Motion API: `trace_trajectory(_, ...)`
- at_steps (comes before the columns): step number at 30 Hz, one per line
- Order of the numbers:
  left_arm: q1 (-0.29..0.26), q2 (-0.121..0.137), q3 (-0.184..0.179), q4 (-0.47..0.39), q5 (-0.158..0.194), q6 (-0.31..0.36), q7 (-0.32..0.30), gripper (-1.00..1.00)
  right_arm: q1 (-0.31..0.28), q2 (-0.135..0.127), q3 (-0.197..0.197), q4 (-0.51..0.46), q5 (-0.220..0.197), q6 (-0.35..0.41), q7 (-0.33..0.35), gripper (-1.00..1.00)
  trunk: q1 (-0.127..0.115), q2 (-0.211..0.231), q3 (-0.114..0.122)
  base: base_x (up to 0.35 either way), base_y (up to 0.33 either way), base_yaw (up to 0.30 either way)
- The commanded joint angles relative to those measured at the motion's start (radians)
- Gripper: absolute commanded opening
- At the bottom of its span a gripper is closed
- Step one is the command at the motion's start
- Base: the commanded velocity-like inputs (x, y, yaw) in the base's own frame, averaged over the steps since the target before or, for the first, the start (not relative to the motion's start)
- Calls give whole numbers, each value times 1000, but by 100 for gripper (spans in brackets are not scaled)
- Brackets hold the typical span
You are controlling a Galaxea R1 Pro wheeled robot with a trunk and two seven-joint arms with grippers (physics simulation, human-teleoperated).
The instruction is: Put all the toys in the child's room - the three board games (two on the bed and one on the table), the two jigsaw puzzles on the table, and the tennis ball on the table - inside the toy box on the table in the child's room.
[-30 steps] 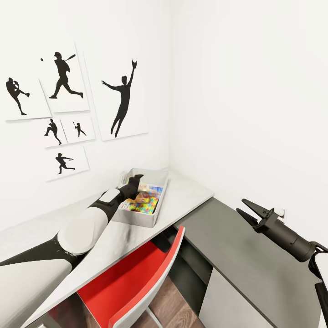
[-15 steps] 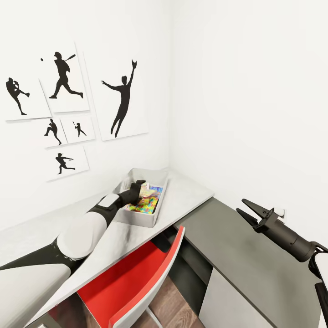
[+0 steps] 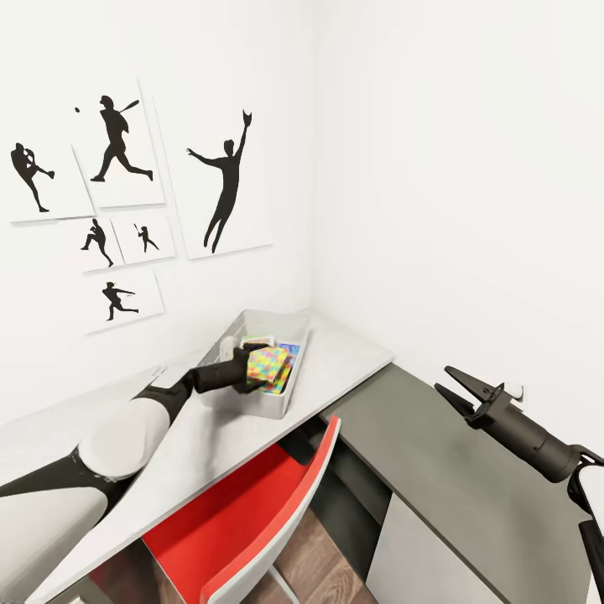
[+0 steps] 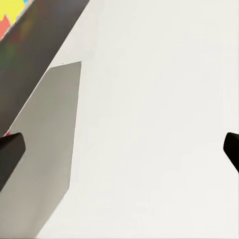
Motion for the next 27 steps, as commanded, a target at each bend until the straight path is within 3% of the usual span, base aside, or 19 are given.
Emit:
trace_trajectory(1, -1, 12, 6, -2, -11, 20, -19, 100, -1, 0, -1, 0, 3, 5, 4, 100, 0, -1, -1, 0, 0, 0)
trace_trajectory(5, -1, 52, 6, -2, -11, 60, -58, 100, -1, 0, -2, 0, 3, 5, 4, 100, 0, -1, -1, 0, 0, 0)
trace_trajectory(15, -1, 223, -10, 1, -16, 71, -144, 100, -1, 0, 0, 0, 3, 5, 4, 100, 0, -1, -1, 0, 0, 0)
trace_trajectory(20, -3, 300, -98, -2, -17, 71, -219, 100, -1, 0, 0, 0, 4, 5, 4, 100, 0, -1, -1, 0, 0, 0)
trace_trajectory(27, -4, 410, -250, -4, -19, 71, -451, 100, -1, 0, 0, 0, 5, 5, 4, 100, 0, -1, -1, 0, 0, 0)
